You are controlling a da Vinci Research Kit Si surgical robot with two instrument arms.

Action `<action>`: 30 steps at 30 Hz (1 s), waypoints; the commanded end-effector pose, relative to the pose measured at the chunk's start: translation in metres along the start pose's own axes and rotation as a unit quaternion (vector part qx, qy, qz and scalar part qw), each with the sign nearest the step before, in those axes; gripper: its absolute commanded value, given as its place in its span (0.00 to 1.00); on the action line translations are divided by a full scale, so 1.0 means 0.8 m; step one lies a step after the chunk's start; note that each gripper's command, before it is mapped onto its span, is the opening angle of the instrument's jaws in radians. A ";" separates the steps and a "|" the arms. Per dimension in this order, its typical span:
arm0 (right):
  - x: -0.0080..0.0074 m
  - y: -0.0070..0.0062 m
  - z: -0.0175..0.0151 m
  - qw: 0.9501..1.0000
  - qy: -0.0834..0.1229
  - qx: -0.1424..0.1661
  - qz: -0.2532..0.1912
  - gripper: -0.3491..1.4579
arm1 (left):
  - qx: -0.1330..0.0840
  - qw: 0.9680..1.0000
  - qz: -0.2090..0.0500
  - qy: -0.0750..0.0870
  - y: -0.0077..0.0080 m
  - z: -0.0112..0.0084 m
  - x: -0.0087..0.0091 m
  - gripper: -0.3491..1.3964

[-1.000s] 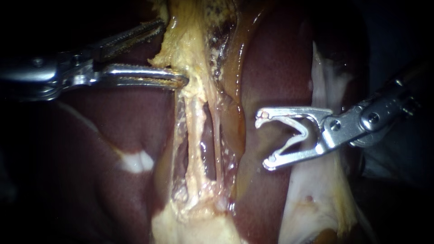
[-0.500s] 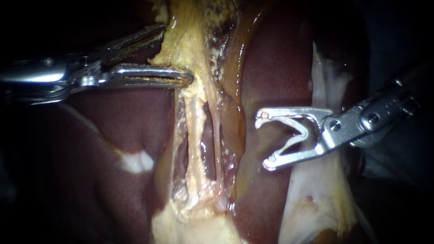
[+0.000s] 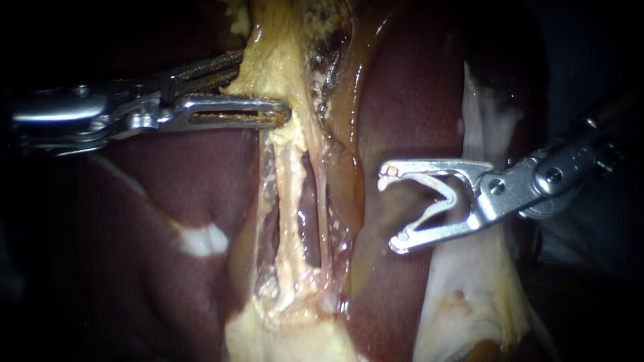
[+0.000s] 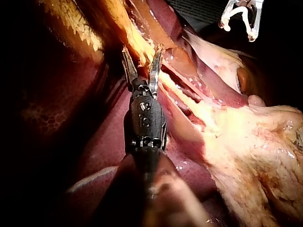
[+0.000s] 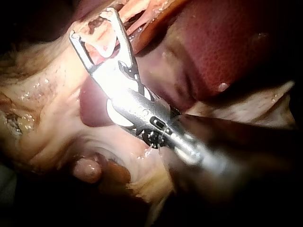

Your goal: Grabbing gallbladder

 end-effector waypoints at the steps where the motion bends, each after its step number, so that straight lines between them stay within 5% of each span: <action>1: 0.0000 0.0000 0.0000 1.000 0.000 0.000 0.000 0.46 | 0.000 1.000 -0.002 0.000 0.0001 -0.0002 -0.0002 0.43; 12: 0.0000 0.0000 0.0000 1.000 0.000 0.000 0.000 0.46 | 0.004 1.000 -0.019 0.003 0.0013 -0.0015 -0.0023 0.43; 14: 0.0000 0.0000 0.0000 1.000 0.000 0.000 0.000 0.46 | 0.004 1.000 -0.022 0.003 0.0015 -0.0015 -0.0023 0.33; 17: 0.0000 0.0000 0.0000 1.000 0.000 0.000 0.000 0.46 | 0.003 1.000 -0.025 0.008 0.0019 -0.0010 -0.0014 0.00; 30: 0.0000 0.0000 0.0000 1.000 0.000 0.000 0.000 0.46 | 0.013 0.998 -0.050 0.027 0.0033 -0.0011 -0.0001 0.00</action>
